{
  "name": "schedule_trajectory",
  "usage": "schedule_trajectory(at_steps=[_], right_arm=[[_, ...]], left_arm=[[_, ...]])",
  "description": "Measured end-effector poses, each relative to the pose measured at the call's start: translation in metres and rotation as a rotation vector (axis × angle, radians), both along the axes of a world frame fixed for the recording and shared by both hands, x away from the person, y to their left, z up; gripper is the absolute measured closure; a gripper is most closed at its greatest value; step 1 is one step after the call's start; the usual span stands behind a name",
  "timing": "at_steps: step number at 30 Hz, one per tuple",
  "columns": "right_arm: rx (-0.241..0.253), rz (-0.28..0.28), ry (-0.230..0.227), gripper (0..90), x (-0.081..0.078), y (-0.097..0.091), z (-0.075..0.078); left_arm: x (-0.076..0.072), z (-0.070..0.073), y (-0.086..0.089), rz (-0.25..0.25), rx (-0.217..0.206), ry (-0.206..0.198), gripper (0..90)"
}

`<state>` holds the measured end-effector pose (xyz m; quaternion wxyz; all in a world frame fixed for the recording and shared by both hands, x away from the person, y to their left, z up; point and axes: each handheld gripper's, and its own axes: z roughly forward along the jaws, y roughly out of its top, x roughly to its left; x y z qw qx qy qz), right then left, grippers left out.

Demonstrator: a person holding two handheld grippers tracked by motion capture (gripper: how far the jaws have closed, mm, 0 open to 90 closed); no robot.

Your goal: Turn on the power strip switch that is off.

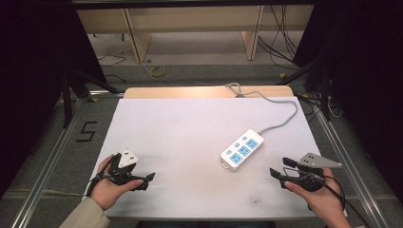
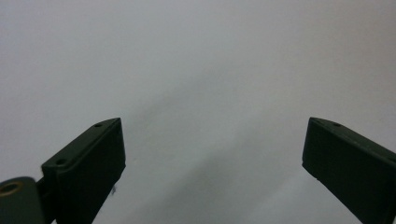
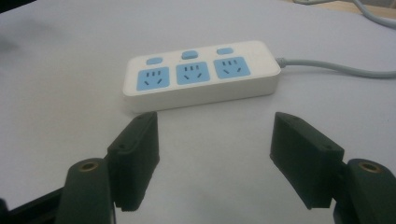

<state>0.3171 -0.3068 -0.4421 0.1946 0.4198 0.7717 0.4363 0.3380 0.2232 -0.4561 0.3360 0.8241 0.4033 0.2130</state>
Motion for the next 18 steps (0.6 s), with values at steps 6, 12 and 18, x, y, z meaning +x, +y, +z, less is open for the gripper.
schedule_trajectory(at_steps=[6,12,18], right_arm=[[-0.023,-0.028,0.024,47.7,0.0,-0.004,0.0],[-0.041,-0.034,0.001,70.0,-0.001,-0.004,0.005],[-0.05,-0.044,-0.019,85.5,0.0,-0.004,0.011]], left_arm=[[0.0,0.0,-0.001,0.001,0.003,-0.002,7.4],[0.0,0.0,0.0,0.013,-0.005,-0.009,8.7],[0.0,0.001,-0.002,0.006,-0.006,-0.015,8.8]])
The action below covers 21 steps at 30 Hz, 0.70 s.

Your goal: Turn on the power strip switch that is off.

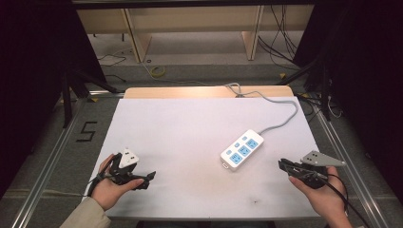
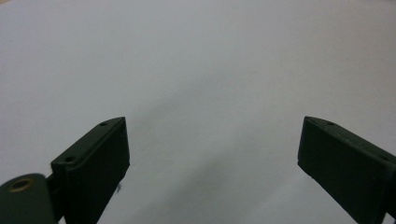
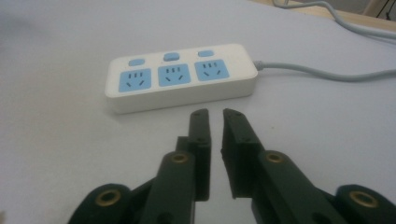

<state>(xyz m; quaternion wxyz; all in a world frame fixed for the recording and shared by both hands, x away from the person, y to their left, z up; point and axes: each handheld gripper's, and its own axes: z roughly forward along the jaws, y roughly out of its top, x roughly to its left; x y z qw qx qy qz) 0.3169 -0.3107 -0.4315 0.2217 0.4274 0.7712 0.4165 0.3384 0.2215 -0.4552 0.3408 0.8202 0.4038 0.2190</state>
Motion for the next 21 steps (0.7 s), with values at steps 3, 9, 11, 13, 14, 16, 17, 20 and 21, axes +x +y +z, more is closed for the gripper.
schedule_trajectory(at_steps=[3,9,11,13,14,16,17,20,21], right_arm=[[-0.006,-0.007,-0.01,90.0,0.002,0.0,0.002],[-0.013,-0.016,-0.003,90.0,0.006,0.001,0.003],[-0.01,-0.017,-0.002,90.0,0.007,0.001,0.004],[-0.012,-0.016,-0.003,90.0,0.008,0.002,0.005],[-0.01,-0.016,-0.003,90.0,0.009,0.002,0.005],[-0.014,-0.016,-0.004,90.0,0.01,0.003,0.005],[-0.018,-0.015,-0.004,90.0,0.011,0.004,0.005],[-0.023,-0.017,-0.004,90.0,0.012,0.005,0.006],[-0.021,-0.015,-0.007,90.0,0.013,0.005,0.007]], left_arm=[[0.0,0.0,0.0,-0.002,-0.001,0.002,8.8],[0.001,0.0,-0.001,-0.007,-0.004,-0.002,8.8],[0.001,0.0,-0.001,-0.005,-0.002,-0.002,8.8],[0.001,-0.001,-0.001,-0.005,-0.002,-0.001,8.8],[0.001,-0.001,-0.001,-0.005,-0.002,-0.001,8.8],[0.001,-0.001,-0.002,-0.005,-0.004,-0.003,8.8],[0.001,-0.001,-0.002,-0.006,-0.005,-0.003,8.8],[0.001,-0.001,-0.003,-0.01,-0.002,-0.001,8.8],[0.001,-0.001,-0.003,-0.01,-0.003,-0.002,8.8]])
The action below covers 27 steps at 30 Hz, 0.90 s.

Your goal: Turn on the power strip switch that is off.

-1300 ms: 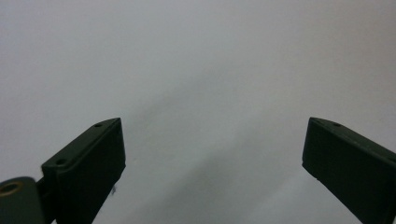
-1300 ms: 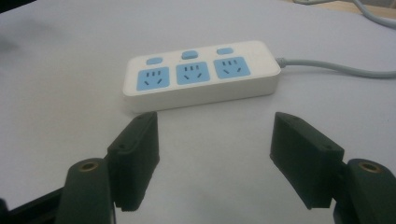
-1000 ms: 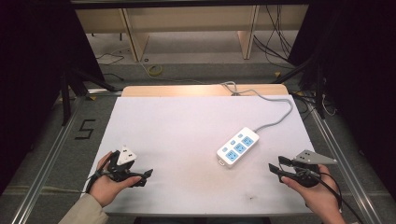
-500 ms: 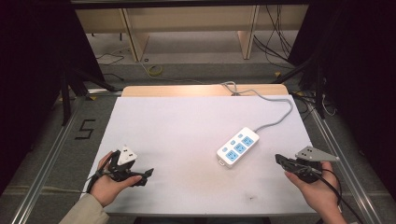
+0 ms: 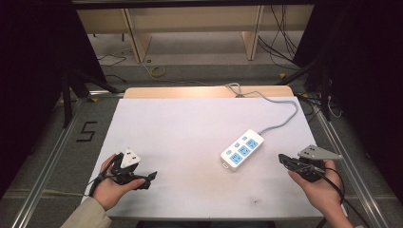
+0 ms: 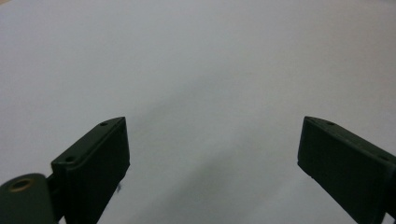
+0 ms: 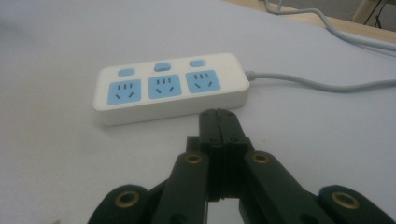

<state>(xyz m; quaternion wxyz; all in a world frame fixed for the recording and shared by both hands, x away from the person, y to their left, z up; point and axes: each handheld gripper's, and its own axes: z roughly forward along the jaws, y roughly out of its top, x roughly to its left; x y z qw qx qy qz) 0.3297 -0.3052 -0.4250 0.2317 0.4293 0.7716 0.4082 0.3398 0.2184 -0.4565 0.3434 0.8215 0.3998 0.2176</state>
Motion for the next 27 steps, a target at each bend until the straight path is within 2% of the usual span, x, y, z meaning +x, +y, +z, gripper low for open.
schedule_trajectory(at_steps=[27], right_arm=[[0.008,0.014,0.001,90.0,0.01,0.012,0.005]], left_arm=[[0.0,-0.001,-0.004,-0.005,0.007,0.002,8.7]])
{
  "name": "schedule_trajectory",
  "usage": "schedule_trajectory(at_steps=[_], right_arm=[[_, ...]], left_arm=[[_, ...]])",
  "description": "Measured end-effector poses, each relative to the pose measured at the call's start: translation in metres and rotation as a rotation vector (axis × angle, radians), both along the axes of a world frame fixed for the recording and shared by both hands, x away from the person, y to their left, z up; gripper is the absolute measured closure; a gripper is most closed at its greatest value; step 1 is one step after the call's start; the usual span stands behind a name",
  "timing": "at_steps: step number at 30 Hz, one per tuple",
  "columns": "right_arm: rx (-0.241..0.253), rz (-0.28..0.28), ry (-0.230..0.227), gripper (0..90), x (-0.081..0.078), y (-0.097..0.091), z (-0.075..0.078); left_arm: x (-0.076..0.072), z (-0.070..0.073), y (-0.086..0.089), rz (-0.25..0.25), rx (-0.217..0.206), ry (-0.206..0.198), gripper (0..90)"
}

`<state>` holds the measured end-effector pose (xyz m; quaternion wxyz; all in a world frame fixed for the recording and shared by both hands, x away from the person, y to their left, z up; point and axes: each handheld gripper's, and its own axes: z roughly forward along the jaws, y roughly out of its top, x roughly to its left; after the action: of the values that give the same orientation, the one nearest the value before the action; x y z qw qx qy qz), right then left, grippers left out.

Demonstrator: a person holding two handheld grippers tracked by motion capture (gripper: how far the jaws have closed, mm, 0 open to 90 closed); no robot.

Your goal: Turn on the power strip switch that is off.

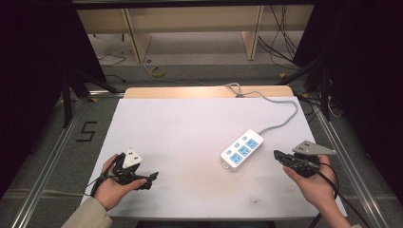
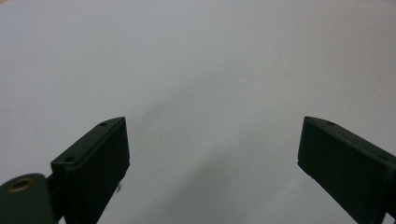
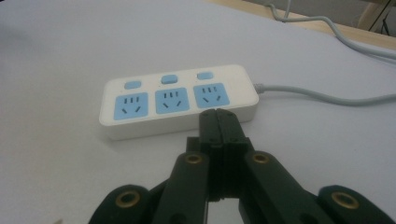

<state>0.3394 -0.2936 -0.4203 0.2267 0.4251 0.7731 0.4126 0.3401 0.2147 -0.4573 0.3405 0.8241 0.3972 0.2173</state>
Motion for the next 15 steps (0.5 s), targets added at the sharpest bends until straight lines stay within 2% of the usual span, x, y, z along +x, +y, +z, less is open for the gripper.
schedule_trajectory(at_steps=[15], right_arm=[[0.005,0.004,0.002,90.0,0.0058,0.0054,0.0029]], left_arm=[[0.0001,0.0001,-0.001,-0.004,0.003,0.0,8.7]])
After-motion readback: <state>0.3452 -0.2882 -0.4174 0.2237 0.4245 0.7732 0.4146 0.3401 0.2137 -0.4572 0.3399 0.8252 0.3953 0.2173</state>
